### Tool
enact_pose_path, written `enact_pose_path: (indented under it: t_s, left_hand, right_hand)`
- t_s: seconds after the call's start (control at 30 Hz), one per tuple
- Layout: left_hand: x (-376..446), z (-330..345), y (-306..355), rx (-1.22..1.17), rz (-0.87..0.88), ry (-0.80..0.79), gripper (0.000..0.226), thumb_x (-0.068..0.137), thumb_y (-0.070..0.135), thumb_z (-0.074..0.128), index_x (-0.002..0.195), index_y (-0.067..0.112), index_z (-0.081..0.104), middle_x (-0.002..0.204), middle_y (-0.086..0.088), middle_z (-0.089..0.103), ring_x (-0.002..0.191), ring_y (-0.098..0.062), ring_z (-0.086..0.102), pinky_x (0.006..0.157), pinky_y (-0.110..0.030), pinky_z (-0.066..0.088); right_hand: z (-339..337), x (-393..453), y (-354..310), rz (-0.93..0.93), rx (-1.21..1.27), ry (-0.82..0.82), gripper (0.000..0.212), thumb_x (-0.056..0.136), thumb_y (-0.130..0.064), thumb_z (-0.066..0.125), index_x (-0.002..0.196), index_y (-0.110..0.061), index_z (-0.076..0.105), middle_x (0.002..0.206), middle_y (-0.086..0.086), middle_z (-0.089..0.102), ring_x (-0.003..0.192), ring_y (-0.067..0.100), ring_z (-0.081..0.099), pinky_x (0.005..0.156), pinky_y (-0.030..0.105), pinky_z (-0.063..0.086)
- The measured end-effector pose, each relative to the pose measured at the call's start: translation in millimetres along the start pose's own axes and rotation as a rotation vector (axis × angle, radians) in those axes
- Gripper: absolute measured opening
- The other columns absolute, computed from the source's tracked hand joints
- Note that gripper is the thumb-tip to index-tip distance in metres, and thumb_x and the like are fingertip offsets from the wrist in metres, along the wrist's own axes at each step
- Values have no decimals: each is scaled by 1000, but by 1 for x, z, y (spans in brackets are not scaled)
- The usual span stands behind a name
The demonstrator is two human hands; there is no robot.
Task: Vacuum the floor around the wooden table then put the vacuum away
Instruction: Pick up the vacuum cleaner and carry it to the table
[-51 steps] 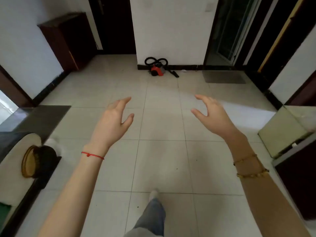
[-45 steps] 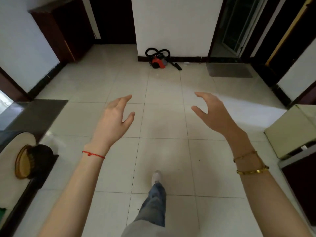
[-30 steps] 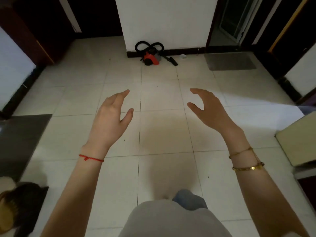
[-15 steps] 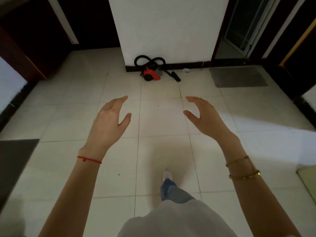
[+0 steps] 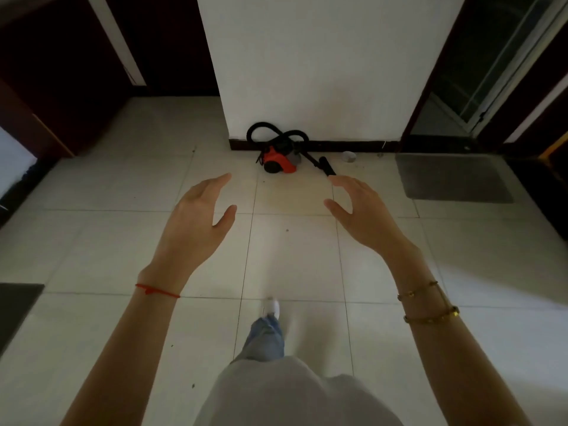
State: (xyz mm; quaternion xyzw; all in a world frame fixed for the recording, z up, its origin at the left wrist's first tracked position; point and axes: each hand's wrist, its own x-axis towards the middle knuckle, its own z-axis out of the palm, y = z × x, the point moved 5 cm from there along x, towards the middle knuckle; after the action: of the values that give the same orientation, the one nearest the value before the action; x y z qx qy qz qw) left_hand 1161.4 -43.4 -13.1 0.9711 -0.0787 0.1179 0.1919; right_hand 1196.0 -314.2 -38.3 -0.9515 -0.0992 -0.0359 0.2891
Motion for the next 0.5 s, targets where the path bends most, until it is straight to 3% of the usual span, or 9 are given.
enact_pose_path:
  t_s: [0.27, 0.5]
  left_hand:
    - [186, 70, -55, 1, -16, -38, 54, 95, 30, 53, 145, 17, 36, 142, -1, 46, 129, -17, 44, 105, -28, 35]
    - [383, 96, -80, 17, 34, -29, 51, 95, 24, 53, 142, 12, 39, 136, -5, 51, 124, -20, 48, 101, -30, 38]
  right_hand:
    - [38, 192, 65, 37, 29, -26, 50, 95, -40, 51, 140, -21, 41, 141, -3, 48, 131, 15, 42, 108, 31, 32]
    - [31, 380, 99, 61, 47, -12, 50, 95, -40, 50, 141, -22, 41, 141, -2, 46, 129, 17, 45, 108, 35, 38]
